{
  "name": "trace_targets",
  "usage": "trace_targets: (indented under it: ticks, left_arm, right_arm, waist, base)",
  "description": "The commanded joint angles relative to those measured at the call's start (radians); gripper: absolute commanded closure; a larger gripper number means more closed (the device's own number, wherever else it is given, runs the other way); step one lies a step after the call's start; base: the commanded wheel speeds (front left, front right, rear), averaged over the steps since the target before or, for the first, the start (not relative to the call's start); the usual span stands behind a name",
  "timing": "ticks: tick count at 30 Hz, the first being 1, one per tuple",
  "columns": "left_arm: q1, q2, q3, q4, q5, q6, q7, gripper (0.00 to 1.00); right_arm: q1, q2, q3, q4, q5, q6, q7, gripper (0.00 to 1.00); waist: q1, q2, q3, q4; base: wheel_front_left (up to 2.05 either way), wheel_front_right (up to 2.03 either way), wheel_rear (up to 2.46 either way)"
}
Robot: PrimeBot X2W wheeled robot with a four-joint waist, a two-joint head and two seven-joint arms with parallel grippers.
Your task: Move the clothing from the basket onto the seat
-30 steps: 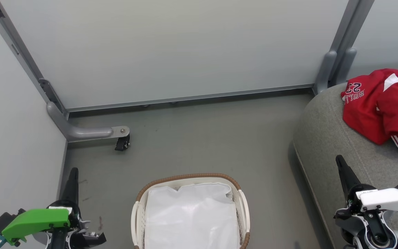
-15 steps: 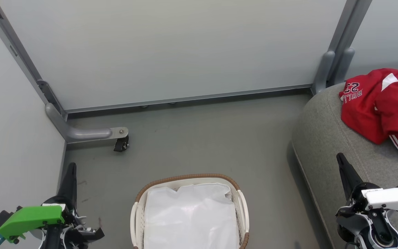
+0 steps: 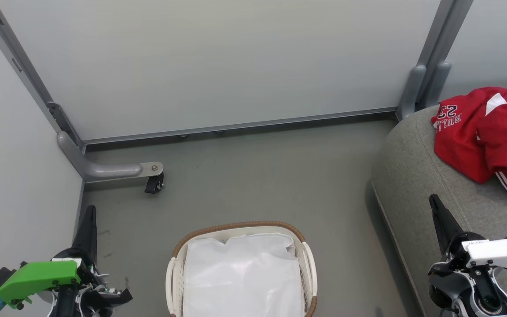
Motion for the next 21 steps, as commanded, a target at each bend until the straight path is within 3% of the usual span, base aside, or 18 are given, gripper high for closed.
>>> trace_targets:
  ticks: [1,21]
  left_arm:
    - [-0.010,0.006,0.002,-0.001,-0.004,-0.006,0.004,1.00]
    - [-0.010,0.006,0.002,-0.002,-0.004,-0.006,0.004,1.00]
  right_arm:
    - [0.011,-0.006,-0.002,-0.004,0.003,-0.001,0.003,1.00]
    - [0.011,-0.006,-0.002,-0.004,0.003,-0.001,0.003,1.00]
  waist:
    - [0.0000,0.0000,0.000,0.000]
    - [0.0000,0.0000,0.000,0.000]
  base:
    - [0.00,0.00,0.00]
    - [0.00,0.00,0.00]
